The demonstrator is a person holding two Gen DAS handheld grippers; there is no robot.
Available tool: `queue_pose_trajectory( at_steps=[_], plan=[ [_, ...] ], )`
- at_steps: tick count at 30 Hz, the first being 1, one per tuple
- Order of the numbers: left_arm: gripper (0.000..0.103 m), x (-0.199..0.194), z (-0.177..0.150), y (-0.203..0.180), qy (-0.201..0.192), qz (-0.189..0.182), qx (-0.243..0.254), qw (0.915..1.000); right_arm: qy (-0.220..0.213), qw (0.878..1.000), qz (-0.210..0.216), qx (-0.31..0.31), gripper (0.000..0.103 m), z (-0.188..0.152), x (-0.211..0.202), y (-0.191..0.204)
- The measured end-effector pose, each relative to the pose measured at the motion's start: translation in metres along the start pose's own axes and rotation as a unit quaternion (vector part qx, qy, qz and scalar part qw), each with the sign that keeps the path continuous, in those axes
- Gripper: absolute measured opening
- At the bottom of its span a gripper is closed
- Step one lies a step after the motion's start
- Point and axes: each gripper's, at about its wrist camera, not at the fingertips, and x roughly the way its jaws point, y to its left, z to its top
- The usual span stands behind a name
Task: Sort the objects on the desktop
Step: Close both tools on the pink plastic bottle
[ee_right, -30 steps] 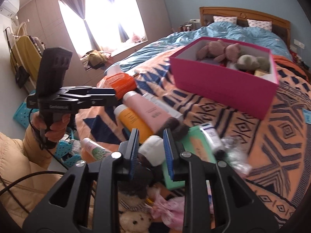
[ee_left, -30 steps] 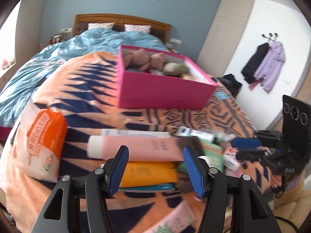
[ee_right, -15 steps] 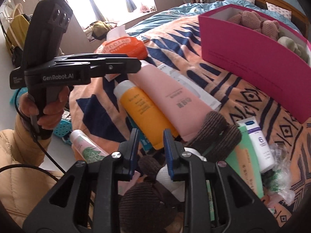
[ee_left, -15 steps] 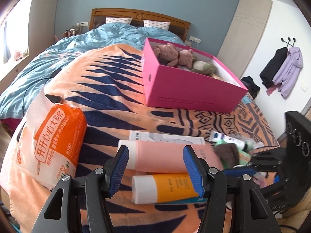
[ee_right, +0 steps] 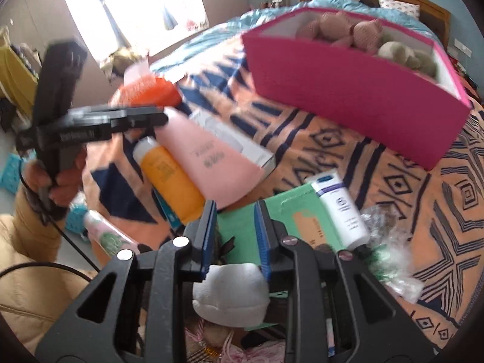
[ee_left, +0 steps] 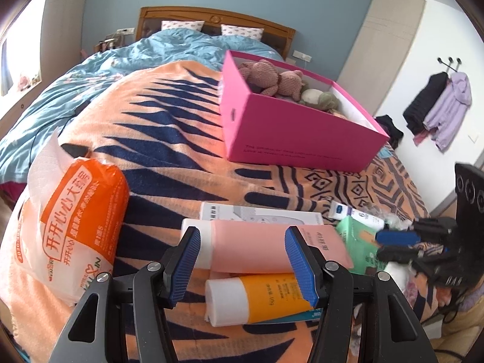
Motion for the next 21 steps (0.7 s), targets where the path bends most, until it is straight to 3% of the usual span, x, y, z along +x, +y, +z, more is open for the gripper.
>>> queue_pose_trajectory(
  at_steps=[6,15,17,21],
  plan=[
    [0.059,0.000,0.004,-0.001,-0.002,0.017,0.002,0.9998,-0.014,0.999,0.031,0.034,0.028,0.007,-0.004,-0.009],
    [0.060,0.005,0.004,0.012,0.018,0.024,-0.006,0.9995,0.030,0.996,0.055,0.057,0.028,0.012,0.034,-0.008],
    [0.060,0.006,0.003,0.013,0.021,0.024,-0.004,0.9995,0.036,0.995,0.056,0.068,0.039,0.012,0.039,-0.011],
    [0.061,0.006,0.004,0.012,0.025,0.021,0.002,0.9995,0.033,0.994,0.064,0.084,0.042,0.012,0.040,-0.015]
  ],
)
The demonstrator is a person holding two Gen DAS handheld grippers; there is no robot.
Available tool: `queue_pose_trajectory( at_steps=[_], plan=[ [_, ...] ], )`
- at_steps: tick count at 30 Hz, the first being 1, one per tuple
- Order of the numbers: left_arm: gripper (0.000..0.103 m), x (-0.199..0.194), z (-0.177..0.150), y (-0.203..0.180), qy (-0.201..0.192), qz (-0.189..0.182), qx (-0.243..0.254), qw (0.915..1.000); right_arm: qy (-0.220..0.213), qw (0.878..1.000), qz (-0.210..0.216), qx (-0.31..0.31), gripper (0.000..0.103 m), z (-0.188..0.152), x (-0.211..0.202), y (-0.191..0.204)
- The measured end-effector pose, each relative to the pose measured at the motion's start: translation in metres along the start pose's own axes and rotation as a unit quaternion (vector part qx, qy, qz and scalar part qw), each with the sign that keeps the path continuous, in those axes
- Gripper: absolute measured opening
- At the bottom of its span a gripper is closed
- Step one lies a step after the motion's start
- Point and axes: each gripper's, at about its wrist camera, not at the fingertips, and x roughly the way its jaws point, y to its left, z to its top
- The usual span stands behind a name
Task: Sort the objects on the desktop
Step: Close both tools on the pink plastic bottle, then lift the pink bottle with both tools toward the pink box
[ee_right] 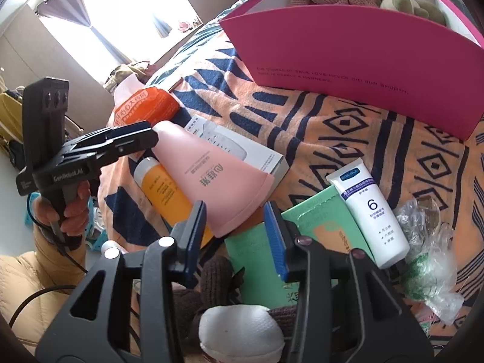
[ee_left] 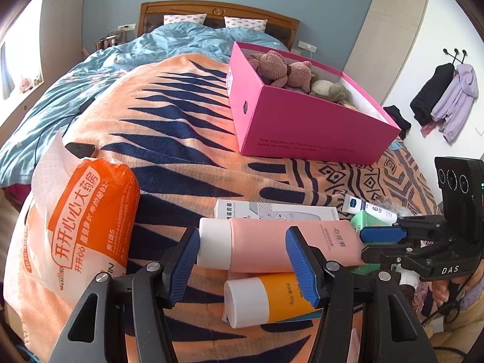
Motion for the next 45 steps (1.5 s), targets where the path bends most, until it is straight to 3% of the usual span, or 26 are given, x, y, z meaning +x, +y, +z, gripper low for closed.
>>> queue_pose_trajectory(
  at_steps=[8,34,45],
  plan=[
    [0.062,0.010,-0.001,0.006,0.031,-0.001,-0.011,0.9995,0.007,1.000,0.017,0.012,0.044,0.005,0.007,-0.003],
    [0.061,0.011,-0.001,0.004,0.043,0.000,-0.004,0.9991,0.004,0.998,0.027,0.055,0.044,0.009,0.014,-0.012],
    [0.061,0.001,0.005,-0.016,0.025,0.006,0.009,0.9996,-0.034,0.999,-0.020,0.029,0.044,0.008,0.000,-0.006]
  ],
)
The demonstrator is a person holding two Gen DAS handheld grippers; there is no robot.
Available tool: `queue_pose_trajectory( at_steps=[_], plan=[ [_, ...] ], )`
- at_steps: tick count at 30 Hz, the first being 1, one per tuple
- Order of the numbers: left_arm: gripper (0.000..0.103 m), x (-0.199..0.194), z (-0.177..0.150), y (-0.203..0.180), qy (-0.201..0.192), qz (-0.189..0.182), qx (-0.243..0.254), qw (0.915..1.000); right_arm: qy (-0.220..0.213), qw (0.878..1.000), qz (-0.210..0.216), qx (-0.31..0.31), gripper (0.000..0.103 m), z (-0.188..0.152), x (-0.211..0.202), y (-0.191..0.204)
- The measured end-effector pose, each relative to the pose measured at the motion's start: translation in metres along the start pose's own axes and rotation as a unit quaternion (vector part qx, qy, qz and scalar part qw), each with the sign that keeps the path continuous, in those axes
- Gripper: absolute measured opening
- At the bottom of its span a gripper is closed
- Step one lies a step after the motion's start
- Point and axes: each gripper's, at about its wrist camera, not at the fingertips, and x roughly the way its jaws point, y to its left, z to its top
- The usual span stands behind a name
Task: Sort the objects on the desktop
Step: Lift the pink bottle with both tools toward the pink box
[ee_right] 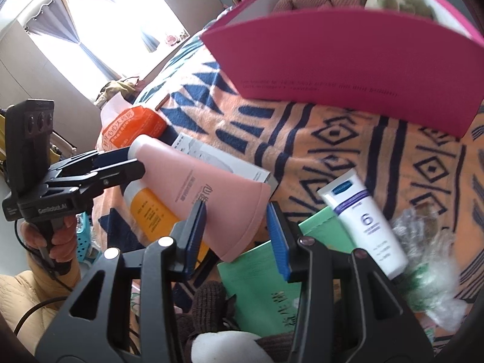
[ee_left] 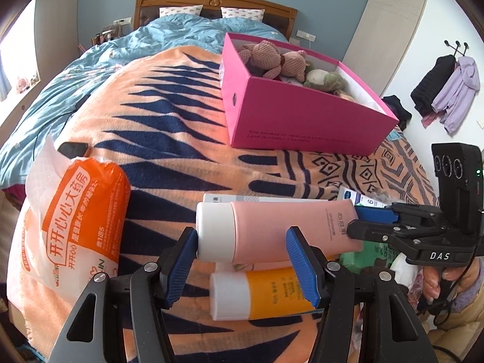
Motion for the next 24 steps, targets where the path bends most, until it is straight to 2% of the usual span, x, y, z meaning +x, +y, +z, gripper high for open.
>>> queue_pose_trajectory(
  at_steps=[7,24],
  plan=[
    [0.061,-0.003,0.012,-0.011,-0.015,-0.007,-0.001,0.9999,-0.035,0.999,-0.030,-0.028,0.044,0.008,-0.023,0.004],
    [0.061,-0.004,0.042,-0.037,-0.043,-0.028,0.010,0.9986,-0.089,0.993,-0.057,-0.051,0.044,0.031,-0.064,-0.007]
  ],
)
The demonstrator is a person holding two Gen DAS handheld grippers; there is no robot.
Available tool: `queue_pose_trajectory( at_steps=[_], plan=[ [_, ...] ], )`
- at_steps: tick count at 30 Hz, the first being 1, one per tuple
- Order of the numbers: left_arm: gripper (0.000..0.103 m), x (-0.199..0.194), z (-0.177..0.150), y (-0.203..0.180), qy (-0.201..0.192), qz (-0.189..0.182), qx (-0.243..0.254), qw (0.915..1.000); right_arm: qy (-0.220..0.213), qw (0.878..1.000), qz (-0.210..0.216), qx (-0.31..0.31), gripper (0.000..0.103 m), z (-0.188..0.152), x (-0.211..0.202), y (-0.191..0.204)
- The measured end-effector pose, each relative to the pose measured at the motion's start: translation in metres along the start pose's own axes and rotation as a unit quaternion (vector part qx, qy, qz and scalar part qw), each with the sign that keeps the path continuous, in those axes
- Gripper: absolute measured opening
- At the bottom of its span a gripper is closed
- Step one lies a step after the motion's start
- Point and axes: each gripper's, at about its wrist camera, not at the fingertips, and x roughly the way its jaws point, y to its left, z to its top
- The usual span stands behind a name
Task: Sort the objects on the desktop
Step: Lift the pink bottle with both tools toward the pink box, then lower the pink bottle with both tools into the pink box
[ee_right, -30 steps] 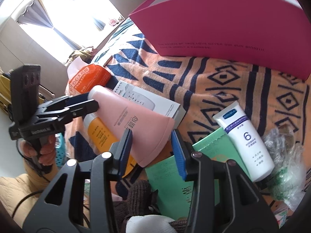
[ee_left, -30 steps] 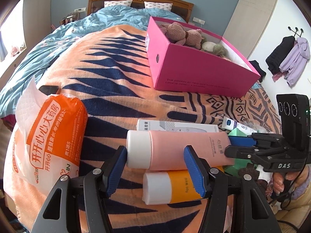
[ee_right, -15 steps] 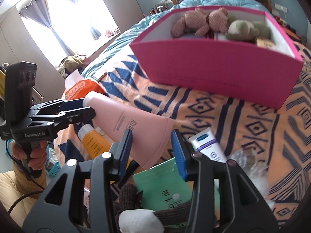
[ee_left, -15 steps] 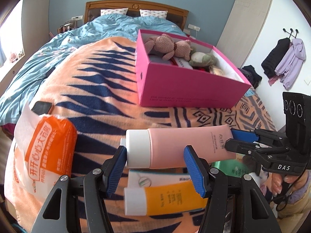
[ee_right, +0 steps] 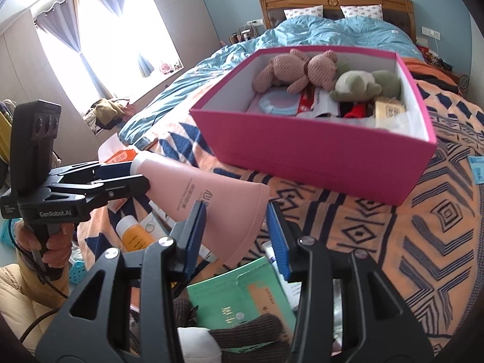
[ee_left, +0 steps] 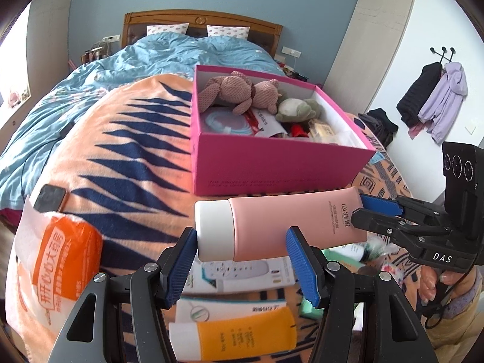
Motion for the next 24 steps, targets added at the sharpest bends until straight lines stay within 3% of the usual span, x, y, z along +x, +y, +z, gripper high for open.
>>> queue_pose_trajectory(
  at_steps=[24],
  plan=[
    [0.061,0.008,0.043,-0.018,-0.020,0.001,0.007,0.9998,-0.042,0.999,-0.019,-0.021,0.044,0.037,-0.023,-0.016]
  ],
)
